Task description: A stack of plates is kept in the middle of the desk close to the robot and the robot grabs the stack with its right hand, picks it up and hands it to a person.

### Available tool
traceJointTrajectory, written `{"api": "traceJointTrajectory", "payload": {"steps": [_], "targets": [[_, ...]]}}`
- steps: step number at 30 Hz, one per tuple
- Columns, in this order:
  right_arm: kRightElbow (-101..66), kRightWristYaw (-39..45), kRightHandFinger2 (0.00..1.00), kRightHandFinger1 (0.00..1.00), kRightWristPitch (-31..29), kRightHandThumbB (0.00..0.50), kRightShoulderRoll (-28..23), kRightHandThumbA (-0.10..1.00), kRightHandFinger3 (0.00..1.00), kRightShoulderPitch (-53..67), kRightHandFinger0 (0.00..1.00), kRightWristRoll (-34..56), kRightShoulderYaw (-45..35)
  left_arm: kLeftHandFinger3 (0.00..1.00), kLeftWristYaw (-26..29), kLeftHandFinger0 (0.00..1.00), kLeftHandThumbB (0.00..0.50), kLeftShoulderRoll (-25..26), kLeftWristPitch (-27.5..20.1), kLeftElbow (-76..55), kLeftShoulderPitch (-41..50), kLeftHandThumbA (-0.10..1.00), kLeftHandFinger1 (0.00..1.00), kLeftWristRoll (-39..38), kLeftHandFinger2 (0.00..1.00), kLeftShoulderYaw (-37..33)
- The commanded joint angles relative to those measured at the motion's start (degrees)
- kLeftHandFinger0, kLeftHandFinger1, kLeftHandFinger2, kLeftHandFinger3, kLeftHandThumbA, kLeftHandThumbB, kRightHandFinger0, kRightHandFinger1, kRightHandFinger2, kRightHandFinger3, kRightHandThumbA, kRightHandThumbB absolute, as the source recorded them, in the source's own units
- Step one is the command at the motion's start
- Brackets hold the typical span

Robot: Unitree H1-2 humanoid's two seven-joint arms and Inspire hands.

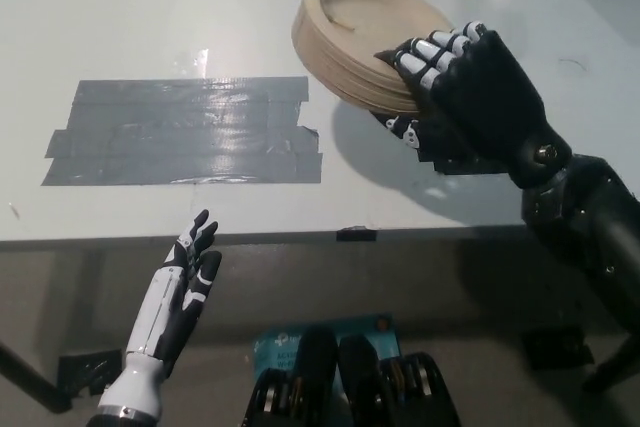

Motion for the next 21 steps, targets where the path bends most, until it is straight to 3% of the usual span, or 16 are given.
{"api": "traceJointTrajectory", "payload": {"steps": [1, 5, 10, 14, 18, 21], "targets": [[0.03, 0.64, 0.35, 0.0, -0.59, 0.349, -0.59, -0.1, 0.15, -1.71, 0.0, 0.68, -1.4, 1.0, -0.71, 1.0, 0.0, 0.5, -0.01, -0.86, -0.83, 0.9, 1.0, -0.11, 1.0, -0.03], [3.49, -0.47, 0.25, 0.0, -0.97, 0.35, 0.03, -0.1, 0.07, -2.77, 0.0, -0.1, -0.66, 1.0, -0.69, 1.0, 0.0, 0.45, 0.11, -0.83, -1.06, 0.9, 1.0, -0.01, 1.0, -0.1], [7.05, -0.67, 0.22, 0.0, -1.06, 0.349, 0.95, -0.1, 0.09, -3.73, 0.0, -0.99, 0.5, 1.0, -0.78, 1.0, 0.0, 0.32, 0.02, -0.9, -0.82, 0.89, 1.0, 0.07, 1.0, -0.46], [10.67, -3.89, 0.23, 0.0, -1.6, 0.343, 2.35, -0.1, 0.04, -4.69, 0.0, -2.15, 1.8, 1.0, -0.82, 1.0, 0.0, 0.36, -0.2, -1.04, -0.19, 0.88, 1.0, -0.11, 1.0, -0.67], [14.3, -6.0, 0.07, 0.0, -1.31, 0.309, 3.84, -0.1, 0.03, -6.97, 0.0, -2.55, 2.25, 1.0, -0.71, 1.0, 0.0, 0.39, -0.16, -1.23, 0.03, 0.85, 1.0, -0.26, 1.0, -0.66], [17.33, -8.69, 0.12, 0.0, 0.18, 0.313, 4.68, -0.1, 0.09, -8.84, 0.0, -3.45, 2.49, 1.0, -0.77, 1.0, 0.0, 0.38, -0.03, -1.41, 0.2, 0.84, 1.0, -0.08, 1.0, -0.89]]}}
